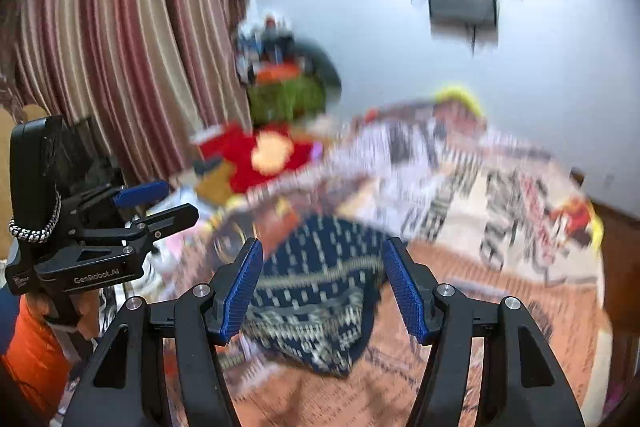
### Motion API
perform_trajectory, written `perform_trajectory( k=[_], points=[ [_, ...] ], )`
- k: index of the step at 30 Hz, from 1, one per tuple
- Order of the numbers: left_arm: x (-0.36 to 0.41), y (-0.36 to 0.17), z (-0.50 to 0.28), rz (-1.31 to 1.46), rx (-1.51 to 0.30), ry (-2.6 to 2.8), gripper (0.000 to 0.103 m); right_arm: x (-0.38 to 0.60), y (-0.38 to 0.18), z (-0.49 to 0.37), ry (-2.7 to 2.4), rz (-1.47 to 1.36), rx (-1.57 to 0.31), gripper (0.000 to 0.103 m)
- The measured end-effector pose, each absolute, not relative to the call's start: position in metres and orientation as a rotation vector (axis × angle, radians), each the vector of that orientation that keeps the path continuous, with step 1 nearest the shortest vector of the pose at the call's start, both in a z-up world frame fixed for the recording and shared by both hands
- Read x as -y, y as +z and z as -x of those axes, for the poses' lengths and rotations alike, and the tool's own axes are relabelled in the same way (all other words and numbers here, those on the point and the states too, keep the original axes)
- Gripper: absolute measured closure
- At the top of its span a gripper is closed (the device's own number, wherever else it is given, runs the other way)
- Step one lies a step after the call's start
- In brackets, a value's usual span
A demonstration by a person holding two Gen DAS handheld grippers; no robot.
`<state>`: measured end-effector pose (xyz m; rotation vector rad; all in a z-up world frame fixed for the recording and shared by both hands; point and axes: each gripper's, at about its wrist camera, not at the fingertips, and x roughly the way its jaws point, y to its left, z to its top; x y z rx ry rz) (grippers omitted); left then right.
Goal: Fold large clothes
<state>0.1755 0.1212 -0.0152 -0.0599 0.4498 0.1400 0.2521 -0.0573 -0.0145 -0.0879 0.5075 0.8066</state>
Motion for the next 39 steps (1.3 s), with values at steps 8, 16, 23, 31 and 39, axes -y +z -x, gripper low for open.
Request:
perform_trajectory(
  k=[8,16,23,31,39],
  points=[
    [-0.095,0.032,-0.116,0.037,-0.232,0.174,0.035,0.076,0.04,-0.181,0.767,0.047,-0.227,0.042],
    [-0.073,0.035,-0.077,-0.002,-0.145,0.256,0.029,0.091,0.047,-0.146,0.714,0.005,-0.182,0.028],
    [-0.073,0.027,-0.066,0.034,-0.151,0.262,0.009,0.1,0.04,-0.126,0.673,-0.006,-0.184,0.007],
    [-0.065,0.019,-0.062,0.037,-0.17,0.259,0.006,0.107,0.035,-0.122,0.629,-0.017,-0.188,0.0],
    [-0.065,0.016,-0.061,0.042,-0.178,0.254,0.005,0.109,0.031,-0.122,0.63,-0.024,-0.207,0.0]
  ],
)
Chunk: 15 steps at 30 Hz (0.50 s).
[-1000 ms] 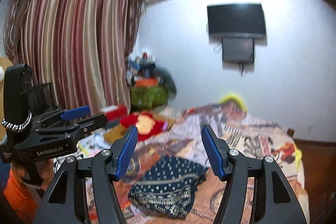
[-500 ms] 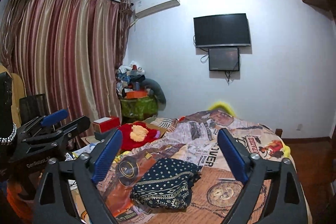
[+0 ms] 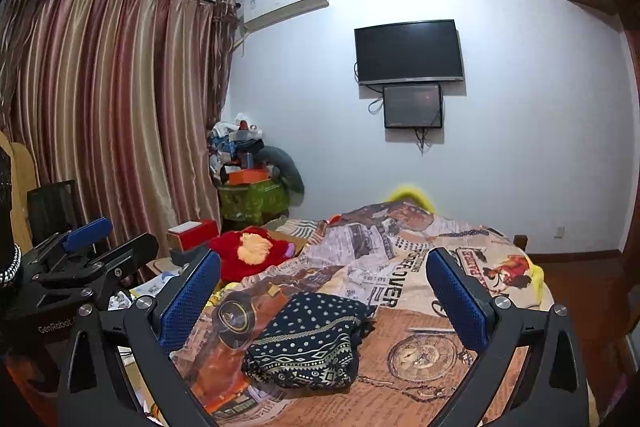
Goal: Fold large clothes
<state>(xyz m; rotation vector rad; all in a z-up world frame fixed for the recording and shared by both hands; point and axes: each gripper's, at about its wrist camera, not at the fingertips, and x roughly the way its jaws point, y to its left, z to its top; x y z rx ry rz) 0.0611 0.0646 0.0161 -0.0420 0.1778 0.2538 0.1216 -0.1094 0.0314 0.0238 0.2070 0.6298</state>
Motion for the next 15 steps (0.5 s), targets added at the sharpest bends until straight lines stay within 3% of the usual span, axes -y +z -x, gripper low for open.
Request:
perform_trajectory(
  k=[15],
  points=[
    [-0.0628,0.0089,-0.0685,0.04,-0.202,0.248,0.005,0.1077,0.0227,-0.1272,0.622,-0.014,-0.243,0.0]
  ],
)
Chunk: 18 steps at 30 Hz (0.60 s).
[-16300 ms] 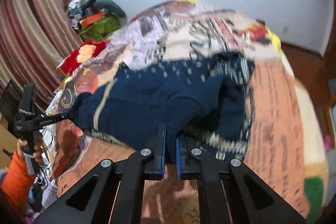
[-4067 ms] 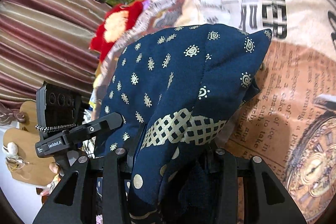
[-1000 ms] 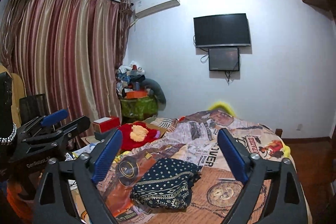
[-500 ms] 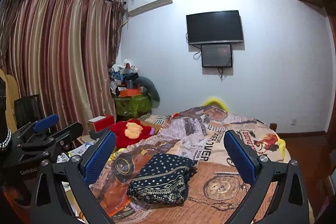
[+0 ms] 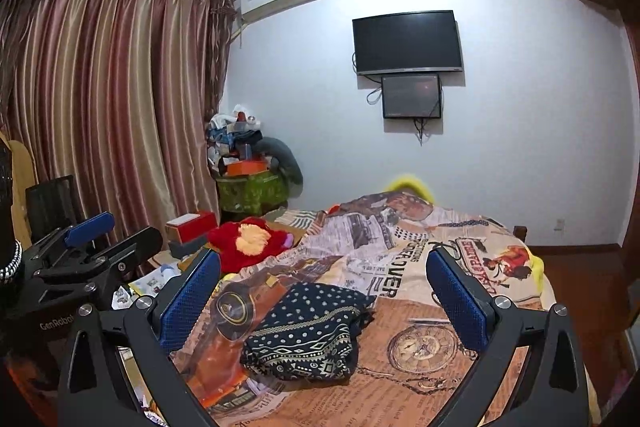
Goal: Fold large clothes
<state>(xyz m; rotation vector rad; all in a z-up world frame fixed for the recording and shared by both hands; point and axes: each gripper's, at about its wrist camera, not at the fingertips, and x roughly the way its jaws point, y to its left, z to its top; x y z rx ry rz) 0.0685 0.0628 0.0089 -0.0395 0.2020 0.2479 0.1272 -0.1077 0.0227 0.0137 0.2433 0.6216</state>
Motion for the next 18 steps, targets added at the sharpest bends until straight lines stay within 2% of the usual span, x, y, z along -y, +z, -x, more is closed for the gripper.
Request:
perform_trajectory(
  k=[18],
  points=[
    [-0.0639,0.0086,-0.0699,0.039,-0.206,0.246,0.005,0.1106,0.021,-0.133,0.621,-0.027,-0.257,0.0]
  ],
)
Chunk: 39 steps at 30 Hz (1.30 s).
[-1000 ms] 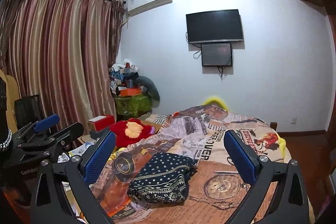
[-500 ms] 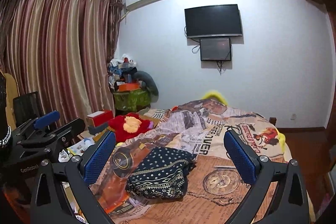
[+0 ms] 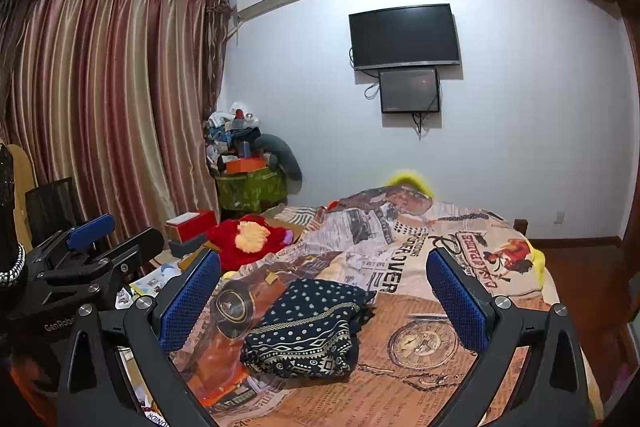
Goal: Fold large clothes
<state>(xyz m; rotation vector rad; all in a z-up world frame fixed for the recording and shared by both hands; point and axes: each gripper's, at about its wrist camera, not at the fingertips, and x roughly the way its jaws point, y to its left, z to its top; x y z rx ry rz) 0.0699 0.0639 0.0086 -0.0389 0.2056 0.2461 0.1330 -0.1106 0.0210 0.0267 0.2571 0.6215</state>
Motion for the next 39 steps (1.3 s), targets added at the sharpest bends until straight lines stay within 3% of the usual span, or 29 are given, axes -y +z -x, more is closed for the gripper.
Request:
perform_trajectory(
  k=[39],
  points=[
    [-0.0621,0.001,-0.0751,0.064,-0.232,0.191,0.005,0.1064,0.022,-0.129,0.621,-0.037,-0.25,0.0]
  ],
)
